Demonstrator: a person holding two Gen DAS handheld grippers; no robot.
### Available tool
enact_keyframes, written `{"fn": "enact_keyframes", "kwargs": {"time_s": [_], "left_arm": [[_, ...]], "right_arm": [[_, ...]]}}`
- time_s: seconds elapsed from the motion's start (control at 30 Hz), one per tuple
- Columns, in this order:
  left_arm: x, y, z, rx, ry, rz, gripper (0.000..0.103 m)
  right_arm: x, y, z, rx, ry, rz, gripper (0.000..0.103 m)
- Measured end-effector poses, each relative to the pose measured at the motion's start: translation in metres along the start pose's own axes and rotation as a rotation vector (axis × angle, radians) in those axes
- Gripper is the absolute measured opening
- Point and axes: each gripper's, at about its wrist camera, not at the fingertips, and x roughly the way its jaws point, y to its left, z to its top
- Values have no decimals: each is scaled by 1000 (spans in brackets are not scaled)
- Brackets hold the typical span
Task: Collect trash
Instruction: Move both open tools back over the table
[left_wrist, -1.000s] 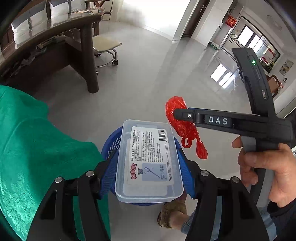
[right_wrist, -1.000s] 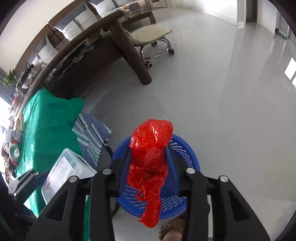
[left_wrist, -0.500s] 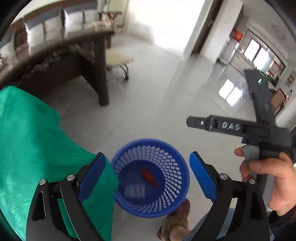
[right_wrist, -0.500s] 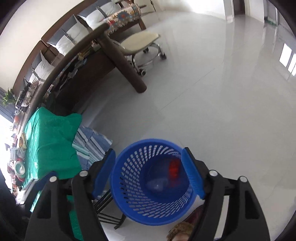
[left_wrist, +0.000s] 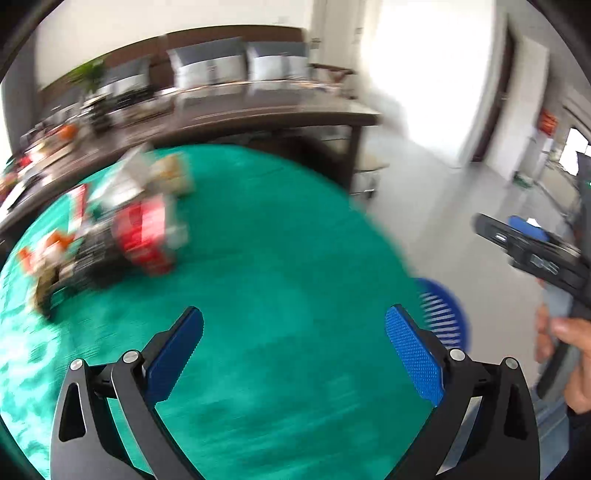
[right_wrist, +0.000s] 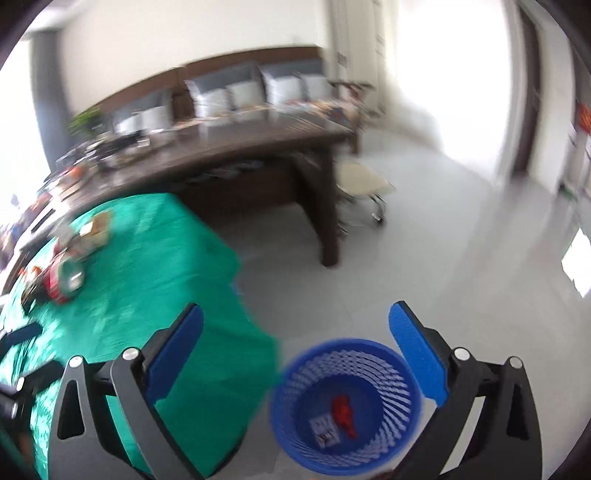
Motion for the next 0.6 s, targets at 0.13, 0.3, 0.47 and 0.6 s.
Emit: {"fn": "enact_keyframes", "kwargs": {"time_s": [0.13, 0.3, 0.47, 0.6], "left_arm": [[-15, 66, -15, -39, 42, 106, 98], [-20, 133, -31, -103, 70, 160, 98], [-15, 178, -50, -97, 96, 213, 98], [-8, 199, -61, -141, 122, 195, 98]], "right_arm": [[4, 72, -17, -60, 36, 120, 99], [25, 152, -29, -180, 129, 174, 99], [50, 203, -30, -228, 194, 179, 99], [66, 224, -30, -260, 215, 168, 99]]}}
